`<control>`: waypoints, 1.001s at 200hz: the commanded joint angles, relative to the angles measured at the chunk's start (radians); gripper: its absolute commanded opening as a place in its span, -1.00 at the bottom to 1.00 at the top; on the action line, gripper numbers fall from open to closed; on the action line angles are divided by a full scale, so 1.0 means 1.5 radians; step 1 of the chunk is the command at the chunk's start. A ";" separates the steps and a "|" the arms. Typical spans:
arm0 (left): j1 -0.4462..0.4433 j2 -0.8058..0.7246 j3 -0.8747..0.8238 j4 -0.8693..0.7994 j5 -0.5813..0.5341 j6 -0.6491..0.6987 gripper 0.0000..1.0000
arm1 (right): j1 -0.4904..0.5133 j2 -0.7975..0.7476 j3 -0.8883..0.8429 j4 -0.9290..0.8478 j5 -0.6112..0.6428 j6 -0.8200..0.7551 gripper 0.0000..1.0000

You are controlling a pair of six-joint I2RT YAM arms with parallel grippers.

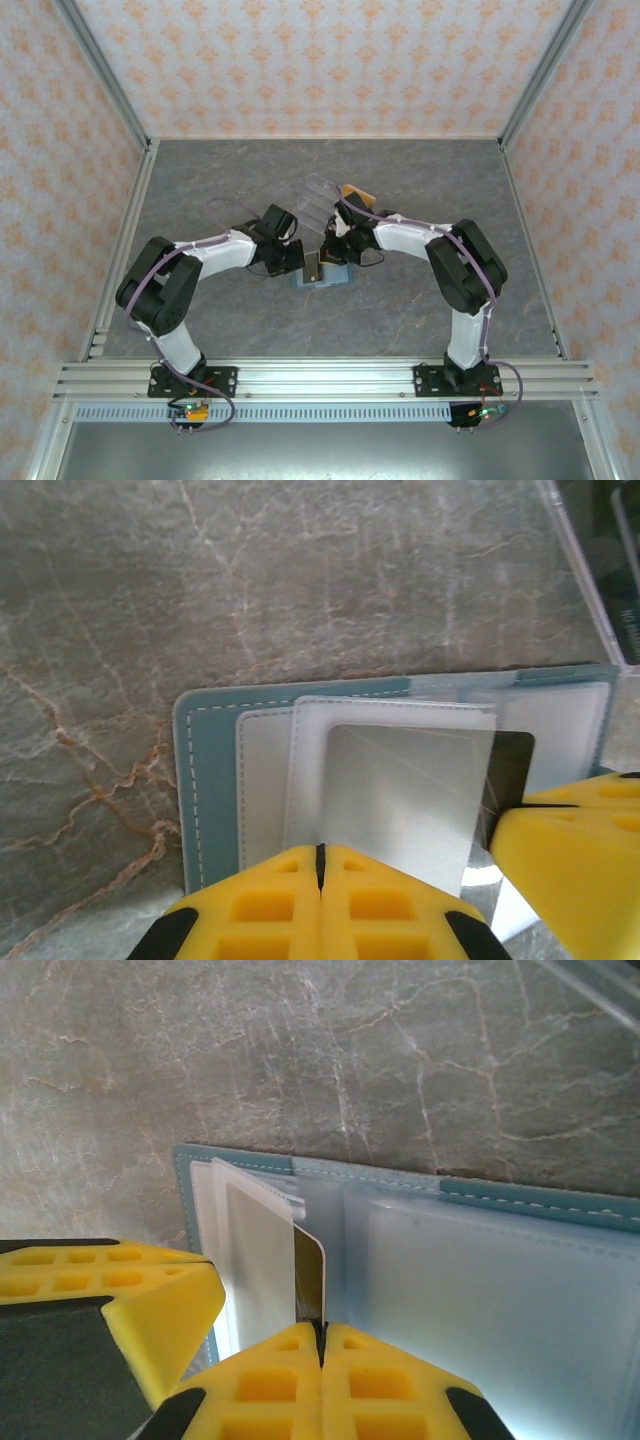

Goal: Take the credit cards out of the card holder

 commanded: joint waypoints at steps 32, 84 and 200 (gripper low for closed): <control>-0.001 0.009 -0.007 -0.019 -0.034 -0.006 -1.00 | -0.019 -0.021 -0.019 0.003 0.008 -0.010 -1.00; -0.001 0.006 -0.002 -0.038 -0.047 0.003 -1.00 | -0.038 -0.080 -0.054 0.012 0.015 -0.017 -1.00; 0.028 -0.151 -0.053 0.072 0.027 -0.042 0.57 | -0.064 -0.161 -0.076 0.063 -0.096 -0.028 -1.00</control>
